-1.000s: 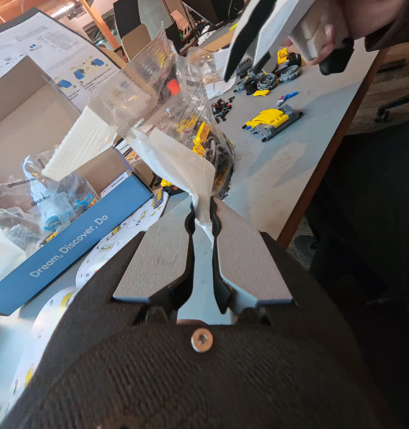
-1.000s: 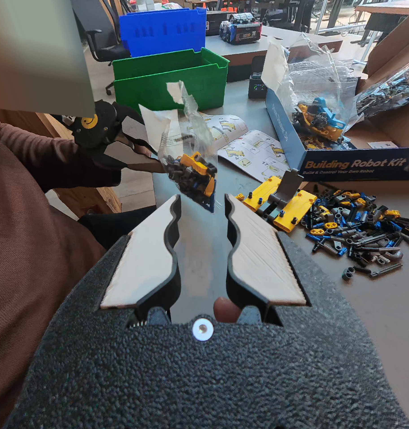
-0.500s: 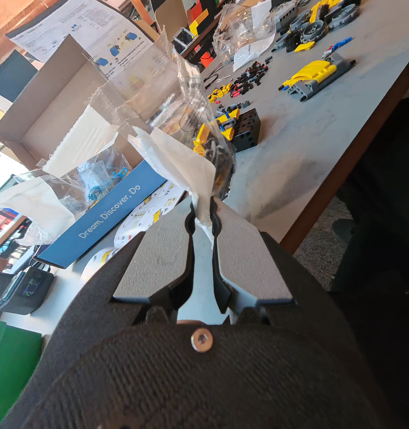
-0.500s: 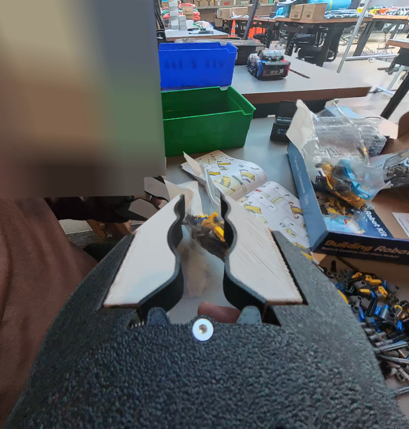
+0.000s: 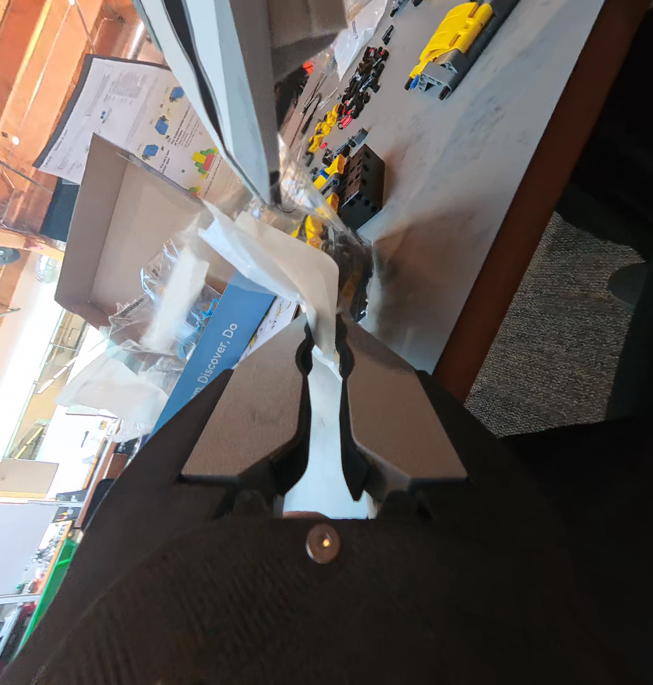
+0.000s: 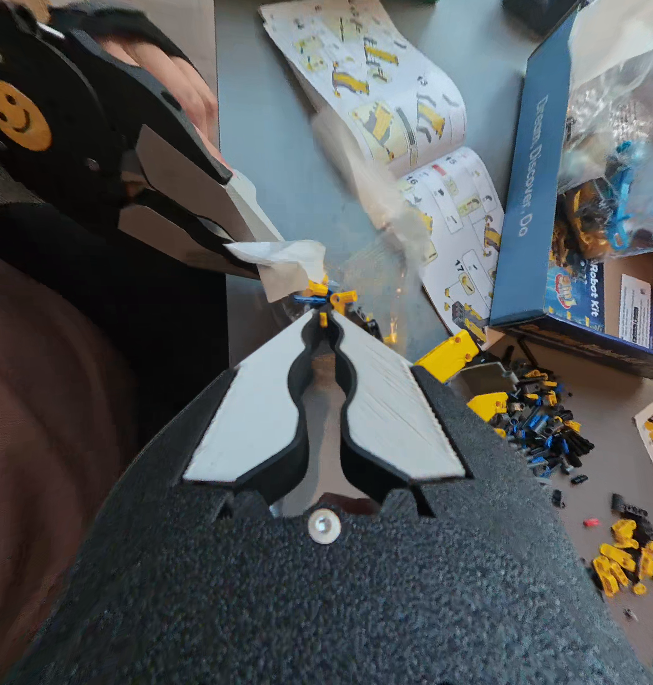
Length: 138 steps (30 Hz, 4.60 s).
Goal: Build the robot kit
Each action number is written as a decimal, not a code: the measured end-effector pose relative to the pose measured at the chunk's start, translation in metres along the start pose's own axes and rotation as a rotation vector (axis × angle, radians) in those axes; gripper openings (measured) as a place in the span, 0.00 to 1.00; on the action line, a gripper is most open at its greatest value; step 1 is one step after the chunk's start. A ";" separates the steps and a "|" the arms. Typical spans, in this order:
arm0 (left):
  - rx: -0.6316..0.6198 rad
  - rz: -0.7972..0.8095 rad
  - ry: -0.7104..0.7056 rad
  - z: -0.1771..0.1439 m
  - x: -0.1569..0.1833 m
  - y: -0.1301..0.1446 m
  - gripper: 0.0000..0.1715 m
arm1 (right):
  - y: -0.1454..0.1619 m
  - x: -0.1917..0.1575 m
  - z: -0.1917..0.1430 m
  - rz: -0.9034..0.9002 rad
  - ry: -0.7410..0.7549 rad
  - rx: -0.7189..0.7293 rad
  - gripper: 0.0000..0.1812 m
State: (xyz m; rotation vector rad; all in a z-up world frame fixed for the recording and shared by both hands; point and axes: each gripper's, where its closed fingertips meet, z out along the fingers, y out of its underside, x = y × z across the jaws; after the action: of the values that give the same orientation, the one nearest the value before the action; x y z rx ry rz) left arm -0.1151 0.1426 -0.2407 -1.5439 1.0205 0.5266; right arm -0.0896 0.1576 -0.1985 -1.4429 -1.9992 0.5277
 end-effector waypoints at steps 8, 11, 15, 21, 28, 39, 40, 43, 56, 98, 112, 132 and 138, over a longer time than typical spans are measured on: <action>0.016 0.041 0.018 0.003 0.007 -0.008 0.03 | 0.018 0.010 0.011 0.008 0.080 -0.092 0.06; 0.009 0.102 0.013 0.005 0.011 -0.009 0.03 | 0.018 0.003 0.015 0.031 0.032 -0.099 0.06; -0.007 0.197 -0.013 0.008 0.014 -0.011 0.03 | 0.022 0.010 0.021 0.078 0.062 -0.139 0.08; -0.022 0.193 -0.013 0.008 0.013 -0.006 0.03 | 0.024 0.012 0.031 0.025 0.104 -0.138 0.07; -0.017 0.154 0.000 0.008 0.014 -0.006 0.03 | 0.022 0.009 0.037 0.051 0.049 -0.046 0.03; -0.038 0.002 -0.003 0.011 0.004 0.006 0.04 | 0.010 0.013 0.018 0.094 0.086 0.092 0.02; -0.038 0.000 -0.004 0.011 0.003 0.006 0.04 | 0.006 0.013 0.013 0.111 0.083 0.123 0.02; -0.038 -0.003 -0.003 0.012 0.004 0.005 0.04 | -0.002 0.014 -0.001 0.170 0.075 0.213 0.02; -0.048 -0.064 0.000 0.014 0.002 0.009 0.03 | 0.027 0.089 -0.151 0.420 0.242 0.487 0.02; -0.052 0.018 -0.012 0.016 0.004 0.007 0.03 | 0.024 0.011 -0.001 0.064 0.069 -0.060 0.00; -0.057 -0.373 0.053 0.010 -0.009 0.025 0.09 | 0.001 -0.009 0.024 0.208 -0.211 0.145 0.00; 0.026 -0.405 0.100 0.001 -0.006 0.022 0.03 | -0.011 -0.008 0.013 0.203 -0.132 0.213 0.00; 0.063 -0.524 0.155 -0.003 -0.006 0.021 0.07 | -0.008 -0.011 0.029 0.178 -0.121 0.131 0.05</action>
State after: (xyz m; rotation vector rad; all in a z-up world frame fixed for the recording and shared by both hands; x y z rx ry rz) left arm -0.1365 0.1425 -0.2465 -1.7318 0.6950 0.0100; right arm -0.1122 0.1458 -0.2175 -1.5478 -1.8982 0.8256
